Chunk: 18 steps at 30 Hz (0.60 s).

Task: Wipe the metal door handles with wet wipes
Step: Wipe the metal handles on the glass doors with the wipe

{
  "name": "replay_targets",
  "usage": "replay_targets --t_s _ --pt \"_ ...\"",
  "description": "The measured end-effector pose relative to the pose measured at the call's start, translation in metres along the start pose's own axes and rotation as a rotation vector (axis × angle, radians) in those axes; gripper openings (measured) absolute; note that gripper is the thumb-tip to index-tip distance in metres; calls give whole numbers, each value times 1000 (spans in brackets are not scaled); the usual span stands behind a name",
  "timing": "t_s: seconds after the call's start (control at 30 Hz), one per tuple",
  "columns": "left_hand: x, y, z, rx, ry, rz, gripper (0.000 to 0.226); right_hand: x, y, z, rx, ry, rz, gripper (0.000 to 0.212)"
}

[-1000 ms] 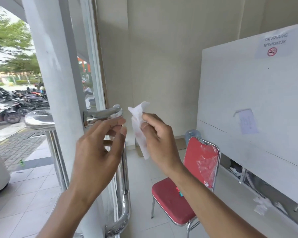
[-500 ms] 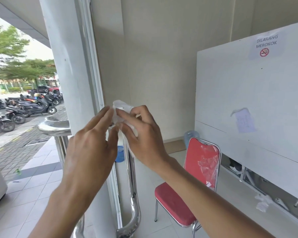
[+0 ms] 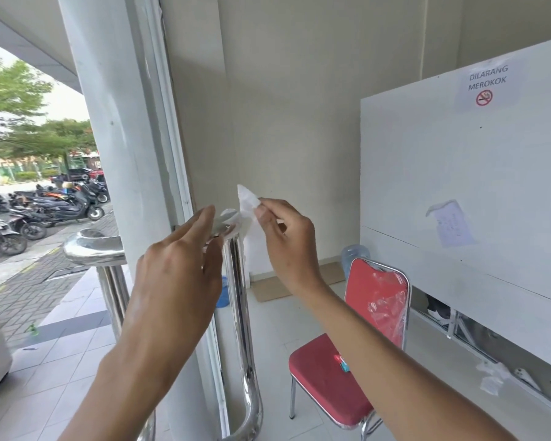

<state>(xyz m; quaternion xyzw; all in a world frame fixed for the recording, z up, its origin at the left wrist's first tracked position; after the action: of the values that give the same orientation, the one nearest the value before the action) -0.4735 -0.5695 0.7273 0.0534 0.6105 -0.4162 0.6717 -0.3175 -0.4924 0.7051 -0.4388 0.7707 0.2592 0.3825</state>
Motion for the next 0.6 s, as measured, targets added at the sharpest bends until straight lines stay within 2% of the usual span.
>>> replay_targets --t_s 0.1,0.2,0.47,0.6 --pt "-2 3 -3 28 4 5 41 4 6 -12 -69 -51 -73 22" --pt "-3 7 -1 39 29 29 40 9 16 -15 28 -190 -173 22" --pt "-17 14 16 12 135 151 36 -22 16 16 -1 -49 -306 29" --pt "-29 25 16 -72 87 76 32 -33 11 19 -114 -3 -402 25"
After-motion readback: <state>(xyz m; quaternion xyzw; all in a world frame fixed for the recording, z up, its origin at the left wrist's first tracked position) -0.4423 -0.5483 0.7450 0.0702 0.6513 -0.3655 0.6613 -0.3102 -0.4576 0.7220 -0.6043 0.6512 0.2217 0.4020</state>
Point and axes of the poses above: each hand's wrist, its own x-axis away from the middle knuckle, its own y-axis out of the palm, z = x × y, the point moved 2 cm from there along -x, towards the middle knuckle, and after that the axes turned 5 degrees about z, right-handed, at the moved point
